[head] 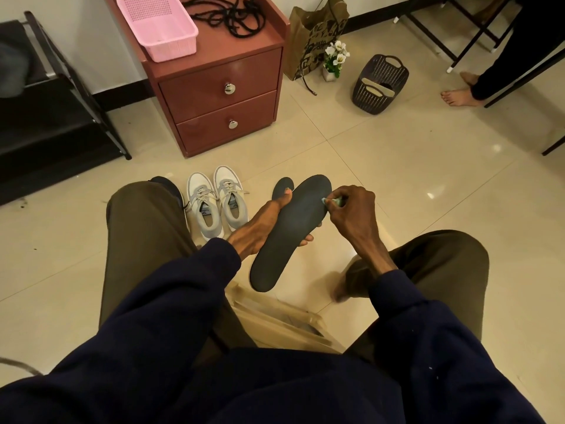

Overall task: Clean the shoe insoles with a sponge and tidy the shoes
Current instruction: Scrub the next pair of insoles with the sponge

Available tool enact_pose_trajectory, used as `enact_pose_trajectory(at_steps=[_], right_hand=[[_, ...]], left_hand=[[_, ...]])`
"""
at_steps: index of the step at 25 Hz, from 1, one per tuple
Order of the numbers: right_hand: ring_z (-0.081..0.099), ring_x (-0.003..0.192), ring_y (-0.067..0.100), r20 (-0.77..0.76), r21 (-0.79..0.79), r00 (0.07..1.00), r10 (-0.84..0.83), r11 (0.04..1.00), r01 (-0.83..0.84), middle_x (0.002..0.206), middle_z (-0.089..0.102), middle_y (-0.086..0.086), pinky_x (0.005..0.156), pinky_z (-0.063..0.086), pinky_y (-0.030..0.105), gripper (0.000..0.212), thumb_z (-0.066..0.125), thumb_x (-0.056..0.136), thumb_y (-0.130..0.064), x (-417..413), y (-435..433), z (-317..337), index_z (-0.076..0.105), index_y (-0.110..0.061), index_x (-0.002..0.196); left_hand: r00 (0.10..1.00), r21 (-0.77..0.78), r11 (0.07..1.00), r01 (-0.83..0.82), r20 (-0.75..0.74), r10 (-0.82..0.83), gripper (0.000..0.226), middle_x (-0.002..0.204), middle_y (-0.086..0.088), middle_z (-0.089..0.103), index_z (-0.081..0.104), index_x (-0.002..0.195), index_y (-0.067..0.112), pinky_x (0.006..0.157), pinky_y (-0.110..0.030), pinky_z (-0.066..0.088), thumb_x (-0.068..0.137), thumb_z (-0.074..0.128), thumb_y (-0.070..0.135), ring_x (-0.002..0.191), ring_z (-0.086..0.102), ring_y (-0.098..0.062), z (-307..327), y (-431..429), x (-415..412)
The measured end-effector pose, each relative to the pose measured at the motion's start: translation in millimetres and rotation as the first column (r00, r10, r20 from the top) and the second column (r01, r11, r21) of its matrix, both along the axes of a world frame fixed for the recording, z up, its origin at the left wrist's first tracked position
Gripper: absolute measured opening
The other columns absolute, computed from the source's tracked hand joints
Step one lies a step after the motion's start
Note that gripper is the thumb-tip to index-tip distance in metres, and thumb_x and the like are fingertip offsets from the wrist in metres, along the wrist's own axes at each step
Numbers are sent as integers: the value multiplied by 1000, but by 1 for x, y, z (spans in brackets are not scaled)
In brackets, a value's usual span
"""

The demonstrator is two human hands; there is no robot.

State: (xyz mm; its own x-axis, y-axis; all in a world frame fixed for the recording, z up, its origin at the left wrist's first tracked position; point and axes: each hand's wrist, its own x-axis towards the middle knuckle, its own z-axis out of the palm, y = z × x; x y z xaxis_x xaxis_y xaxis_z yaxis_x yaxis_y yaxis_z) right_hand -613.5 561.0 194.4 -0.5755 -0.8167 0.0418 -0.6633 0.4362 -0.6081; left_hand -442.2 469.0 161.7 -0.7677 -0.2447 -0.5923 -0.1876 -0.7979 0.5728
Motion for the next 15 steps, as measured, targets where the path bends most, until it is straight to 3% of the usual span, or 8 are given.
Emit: enact_pose_trajectory(at_steps=[4,8,10,12,15], right_hand=[[65,59,5,148,29,970,192,980,-198,69,72,-6,54,49,14,8,81,85,-21,14,-1,7,79,-17,79],[63,66,8,19,-81,999,-39,996,40,76,70,-5,62,53,26,9,78,87,-22,-6,0,0,76,-18,79],[63,70,7,31,-97,998,-54,994,57,81,70,-5,62,54,26,6,76,87,-19,0,2,-2,76,-18,82],[64,69,5,86,-92,993,74,994,-66,83,70,-6,58,50,15,3,77,88,-17,18,0,1,77,-16,85],[65,68,6,108,-81,963,245,968,-237,80,71,-8,58,49,15,6,79,87,-22,36,-4,6,78,-17,84]], left_hand=[[999,27,999,-30,22,29,79,124,-31,65,58,136,0,77,-42,60,102,35,67,89,69,-39,0,0,-1],[996,53,998,44,-76,-40,82,135,-27,61,56,141,1,81,-40,58,103,27,67,94,67,-37,2,2,-1],[998,56,998,38,-47,-36,79,132,-27,63,58,139,2,81,-41,59,104,28,66,93,68,-38,3,2,-1],[1000,56,998,8,5,-8,76,124,-29,66,61,135,3,79,-43,60,102,35,66,90,70,-40,1,0,0],[1000,63,998,-16,22,14,76,118,-29,68,61,134,2,77,-44,59,100,42,67,88,70,-40,0,0,1]])
